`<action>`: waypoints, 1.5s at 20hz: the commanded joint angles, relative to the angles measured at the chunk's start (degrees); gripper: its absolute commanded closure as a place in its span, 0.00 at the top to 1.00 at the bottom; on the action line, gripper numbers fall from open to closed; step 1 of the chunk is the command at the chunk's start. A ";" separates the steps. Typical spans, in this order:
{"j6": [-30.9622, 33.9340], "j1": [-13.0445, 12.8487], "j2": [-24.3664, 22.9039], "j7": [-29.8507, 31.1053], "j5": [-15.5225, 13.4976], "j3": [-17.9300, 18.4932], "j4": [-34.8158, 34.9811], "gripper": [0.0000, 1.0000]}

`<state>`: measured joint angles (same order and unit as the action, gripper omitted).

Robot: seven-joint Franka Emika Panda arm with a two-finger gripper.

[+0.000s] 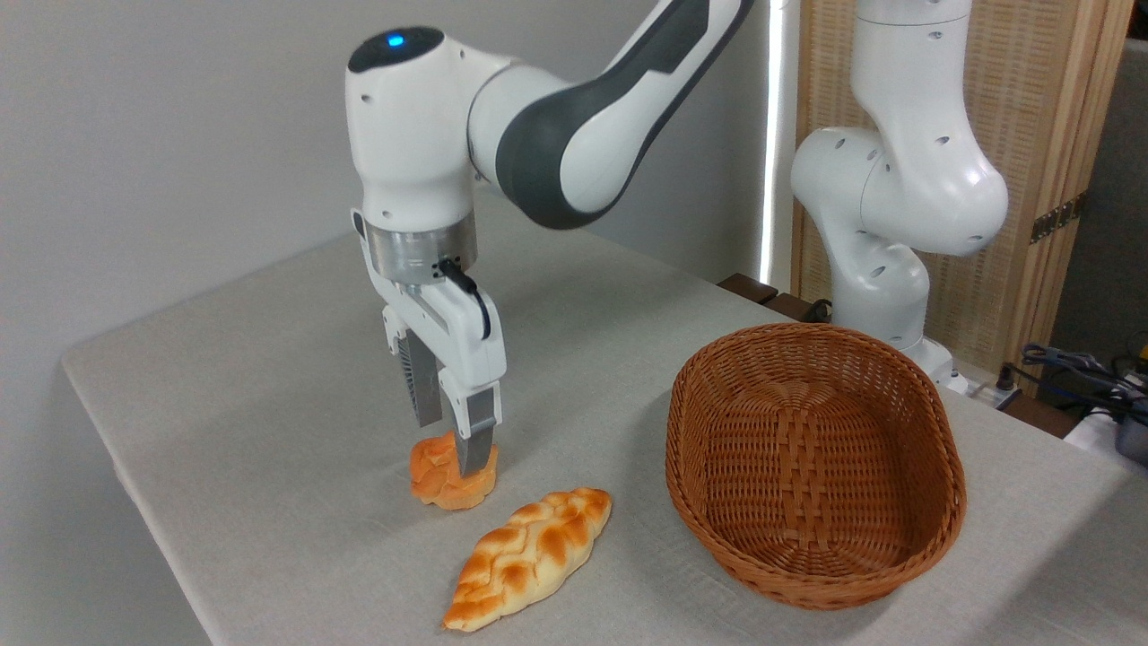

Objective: Put bread into the basket
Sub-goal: 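Lower the open gripper onto the small round orange bun, then close the gripper around the orange bun, then lift the orange bun and carry it over the wicker basket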

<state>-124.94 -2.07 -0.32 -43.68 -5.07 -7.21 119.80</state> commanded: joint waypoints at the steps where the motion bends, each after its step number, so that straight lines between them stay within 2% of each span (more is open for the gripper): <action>1: -2.85 -0.13 0.49 0.18 1.46 -0.43 2.28 1.00; 2: -2.85 -0.13 0.93 0.18 2.08 -0.61 2.37 0.99; 3: -2.85 -0.13 1.11 0.18 2.70 -0.78 2.37 0.82; 4: -2.85 -0.13 1.11 0.09 2.96 -0.78 2.37 0.53; 5: -2.77 -0.04 1.11 0.09 3.05 -0.87 2.37 0.37; 6: -2.42 -0.04 1.11 -0.52 3.14 -0.79 2.37 0.28; 7: -2.15 0.04 1.11 -1.13 3.14 -0.78 2.37 0.14; 8: -2.06 0.13 1.03 -1.23 3.14 -0.78 2.37 0.06; 16: -1.72 0.57 0.24 -1.14 3.05 -0.35 1.32 0.05; 18: 3.18 0.57 -0.64 -1.23 2.96 0.00 -2.18 0.05; 21: 14.25 0.66 -2.65 -3.33 3.14 0.18 -7.90 0.05; 23: 19.71 0.66 -7.04 -7.97 3.32 1.49 -7.92 0.05; 25: 26.90 0.66 -11.87 -16.47 4.28 3.95 -7.48 0.05; 26: 30.59 0.66 -13.90 -22.09 5.41 5.70 -6.78 0.06; 28: 34.48 0.66 -18.55 -32.30 9.54 7.91 -2.58 0.07; 30: 36.69 0.66 -23.04 -38.38 12.10 9.32 1.99 0.08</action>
<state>-90.46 -1.03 -16.12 -72.59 3.57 -0.03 113.76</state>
